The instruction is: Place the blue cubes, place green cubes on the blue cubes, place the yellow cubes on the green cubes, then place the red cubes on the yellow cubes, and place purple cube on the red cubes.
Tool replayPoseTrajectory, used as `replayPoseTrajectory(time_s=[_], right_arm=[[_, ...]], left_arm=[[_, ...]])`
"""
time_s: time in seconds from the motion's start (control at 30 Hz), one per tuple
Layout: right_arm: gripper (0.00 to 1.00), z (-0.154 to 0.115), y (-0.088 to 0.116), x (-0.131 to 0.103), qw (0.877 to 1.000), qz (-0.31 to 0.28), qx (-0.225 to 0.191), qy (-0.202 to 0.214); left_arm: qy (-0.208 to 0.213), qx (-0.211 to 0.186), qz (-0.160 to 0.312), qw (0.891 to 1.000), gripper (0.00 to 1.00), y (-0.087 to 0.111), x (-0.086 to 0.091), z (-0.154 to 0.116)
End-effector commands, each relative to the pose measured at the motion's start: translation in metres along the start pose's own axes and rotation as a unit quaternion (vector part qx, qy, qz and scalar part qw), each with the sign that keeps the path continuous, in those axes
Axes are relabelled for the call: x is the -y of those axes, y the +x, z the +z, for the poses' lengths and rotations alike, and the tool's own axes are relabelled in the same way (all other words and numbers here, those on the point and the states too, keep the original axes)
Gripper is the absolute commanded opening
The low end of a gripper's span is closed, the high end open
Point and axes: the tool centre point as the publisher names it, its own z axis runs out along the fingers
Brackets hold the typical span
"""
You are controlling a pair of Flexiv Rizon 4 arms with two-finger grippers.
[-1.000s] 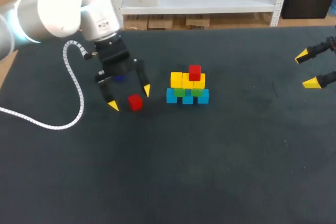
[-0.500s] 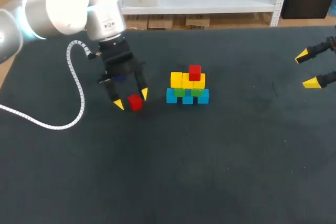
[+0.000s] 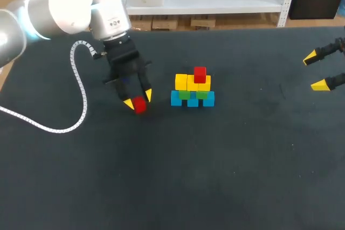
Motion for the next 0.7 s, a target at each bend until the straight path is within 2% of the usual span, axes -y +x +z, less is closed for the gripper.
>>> replayPoseTrajectory(time_s=[0.03, 0.13, 0.27, 0.47, 0.53, 0.6, 0.63, 0.7], right_arm=[[1.00, 0.000, 0.000, 0.000, 1.000, 0.000, 0.001, 0.000], [1.00, 0.000, 0.000, 0.000, 1.000, 0.000, 0.001, 0.000], [1.00, 0.000, 0.000, 0.000, 1.000, 0.000, 0.001, 0.000], [1.00, 0.000, 0.000, 0.000, 1.000, 0.000, 0.001, 0.000], [1.00, 0.000, 0.000, 0.000, 1.000, 0.000, 0.001, 0.000], [1.00, 0.000, 0.000, 0.000, 1.000, 0.000, 0.001, 0.000], [1.00, 0.000, 0.000, 0.000, 1.000, 0.000, 0.001, 0.000], [1.00, 0.000, 0.000, 0.000, 1.000, 0.000, 0.001, 0.000]], left_arm=[[0.001, 0.002, 0.000, 1.000, 0.41, -0.002, 0.002, 0.003], [0.006, 0.002, 0.003, 1.000, 0.37, -0.003, 0.005, 0.005], [0.006, 0.001, 0.000, 1.000, 0.00, -0.002, 0.009, 0.003], [-0.009, -0.007, -0.033, 0.999, 0.00, -0.005, 0.013, -0.005], [-0.045, 0.000, -0.083, 0.996, 0.00, -0.009, 0.014, -0.016], [-0.079, 0.009, -0.148, 0.986, 0.00, -0.011, 0.015, -0.025], [-0.101, 0.010, -0.180, 0.979, 0.00, -0.014, 0.015, -0.029], [-0.140, 0.027, -0.252, 0.957, 0.00, -0.018, 0.017, -0.038]])
